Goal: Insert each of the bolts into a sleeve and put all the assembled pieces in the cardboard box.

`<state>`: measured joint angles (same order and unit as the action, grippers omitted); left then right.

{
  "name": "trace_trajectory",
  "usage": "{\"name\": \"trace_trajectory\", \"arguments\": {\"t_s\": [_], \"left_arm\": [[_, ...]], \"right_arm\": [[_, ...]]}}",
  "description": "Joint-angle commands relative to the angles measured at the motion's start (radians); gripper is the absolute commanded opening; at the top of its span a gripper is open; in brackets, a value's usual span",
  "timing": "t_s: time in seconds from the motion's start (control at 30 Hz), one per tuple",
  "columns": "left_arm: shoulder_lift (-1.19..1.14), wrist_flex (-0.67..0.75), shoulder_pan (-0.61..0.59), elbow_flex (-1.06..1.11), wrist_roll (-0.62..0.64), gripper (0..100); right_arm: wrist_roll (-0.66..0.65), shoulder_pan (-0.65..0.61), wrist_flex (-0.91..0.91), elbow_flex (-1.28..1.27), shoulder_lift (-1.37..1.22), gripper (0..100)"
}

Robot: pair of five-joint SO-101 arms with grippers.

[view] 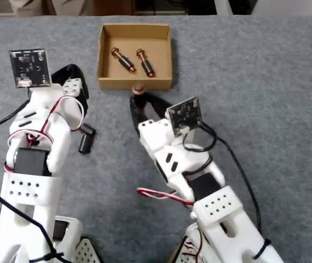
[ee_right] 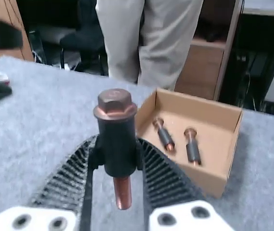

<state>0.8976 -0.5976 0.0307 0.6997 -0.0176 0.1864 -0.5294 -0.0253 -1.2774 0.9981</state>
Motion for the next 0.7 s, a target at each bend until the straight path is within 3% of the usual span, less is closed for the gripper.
{"name": "trace_trajectory", "arguments": {"t_s": [0.0,0.17,0.4,0.67], "left_arm": [[-0.002,0.006,-0.018,-0.052,-0.011,2],[-0.051,0.071,-0.02,-0.031,-0.031,2],[-0.122,0.069,-0.098,-0.086,-0.025,2],[-0.136,0.069,-0.103,-0.089,-0.029,2]], "right_arm": [[-0.006,0.045,-0.002,0.139,-0.062,0.1],[-0.006,0.088,-0.006,0.334,-0.298,0.1],[-0.008,0.091,-0.005,0.542,-0.575,0.2],[-0.008,0.163,0.0,0.885,-1.007,0.2]]}}
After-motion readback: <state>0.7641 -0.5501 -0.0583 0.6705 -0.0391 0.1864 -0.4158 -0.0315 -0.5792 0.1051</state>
